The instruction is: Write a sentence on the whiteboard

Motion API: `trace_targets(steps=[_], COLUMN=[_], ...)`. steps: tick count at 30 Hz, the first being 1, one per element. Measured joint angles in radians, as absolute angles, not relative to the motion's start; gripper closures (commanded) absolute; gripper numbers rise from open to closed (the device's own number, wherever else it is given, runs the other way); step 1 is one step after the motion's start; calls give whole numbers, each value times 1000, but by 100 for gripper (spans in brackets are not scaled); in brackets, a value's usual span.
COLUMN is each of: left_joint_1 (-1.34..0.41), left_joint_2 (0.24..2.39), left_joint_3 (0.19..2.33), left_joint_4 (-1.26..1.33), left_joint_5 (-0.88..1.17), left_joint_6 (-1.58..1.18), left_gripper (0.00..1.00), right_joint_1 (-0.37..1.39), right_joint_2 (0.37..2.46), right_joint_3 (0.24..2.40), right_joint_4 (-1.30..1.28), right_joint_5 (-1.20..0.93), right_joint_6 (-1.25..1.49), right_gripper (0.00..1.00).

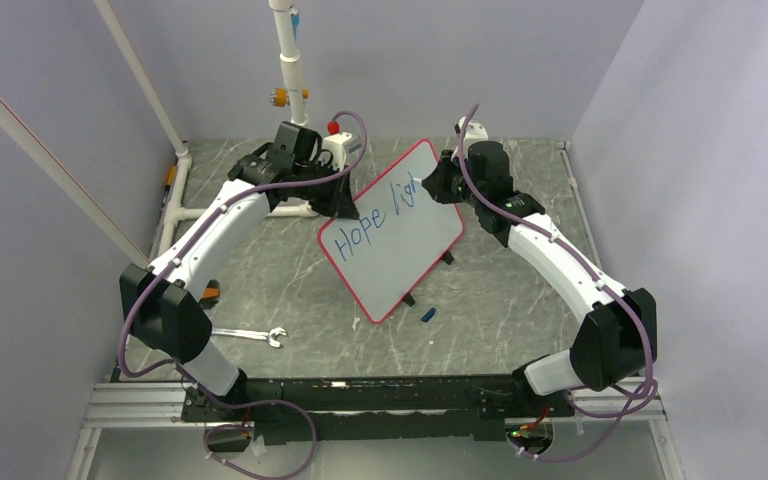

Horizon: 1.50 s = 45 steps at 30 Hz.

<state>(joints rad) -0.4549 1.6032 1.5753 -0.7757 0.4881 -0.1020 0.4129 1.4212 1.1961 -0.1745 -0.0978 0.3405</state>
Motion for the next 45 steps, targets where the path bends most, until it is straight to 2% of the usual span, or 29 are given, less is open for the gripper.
trace_targets(steps=[36,45], left_joint_1=[-452,-455], left_joint_2=[1594,1593], left_joint_3=[1563,1563], left_joint_4=[-772,-767], left_joint_5=[481,484], left_joint_6=[-117,-116], left_gripper=[100,100], right_joint_1=[409,411], right_joint_2=[1386,1319], right_joint_3=[1076,1072], right_joint_4=[-176,-239], right_joint_5=[-81,-76], right_joint_6=[340,325], right_gripper=[100,100])
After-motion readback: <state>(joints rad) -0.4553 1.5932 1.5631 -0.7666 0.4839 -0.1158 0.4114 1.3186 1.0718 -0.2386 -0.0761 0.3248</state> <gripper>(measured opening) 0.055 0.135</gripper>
